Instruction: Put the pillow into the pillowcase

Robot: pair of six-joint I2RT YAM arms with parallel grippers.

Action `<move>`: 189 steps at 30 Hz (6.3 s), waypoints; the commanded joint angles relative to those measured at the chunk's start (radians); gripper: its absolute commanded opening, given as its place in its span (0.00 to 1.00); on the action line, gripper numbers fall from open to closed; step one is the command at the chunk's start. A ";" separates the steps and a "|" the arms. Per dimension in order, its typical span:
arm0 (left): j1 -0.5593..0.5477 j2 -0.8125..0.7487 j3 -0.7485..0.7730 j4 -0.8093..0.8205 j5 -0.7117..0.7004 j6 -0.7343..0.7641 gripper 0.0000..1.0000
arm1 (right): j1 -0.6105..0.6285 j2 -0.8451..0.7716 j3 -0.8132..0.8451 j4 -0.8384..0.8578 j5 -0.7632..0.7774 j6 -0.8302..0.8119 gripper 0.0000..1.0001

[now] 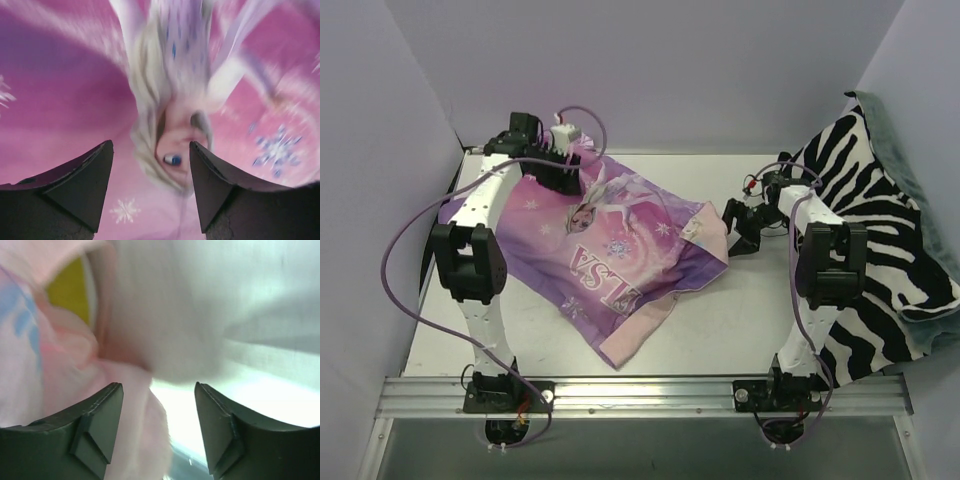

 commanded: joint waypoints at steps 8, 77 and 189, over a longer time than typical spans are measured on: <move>-0.353 -0.176 -0.529 -0.085 -0.025 0.154 0.64 | 0.040 -0.025 0.074 -0.256 -0.095 -0.109 0.64; 0.596 -0.646 -0.656 -0.163 0.164 0.438 0.00 | 0.334 -0.817 -0.334 -0.104 0.461 -0.868 0.00; -0.067 -0.425 -0.504 -0.014 0.184 0.141 0.77 | 0.171 -0.089 0.092 -0.044 -0.223 -0.121 0.00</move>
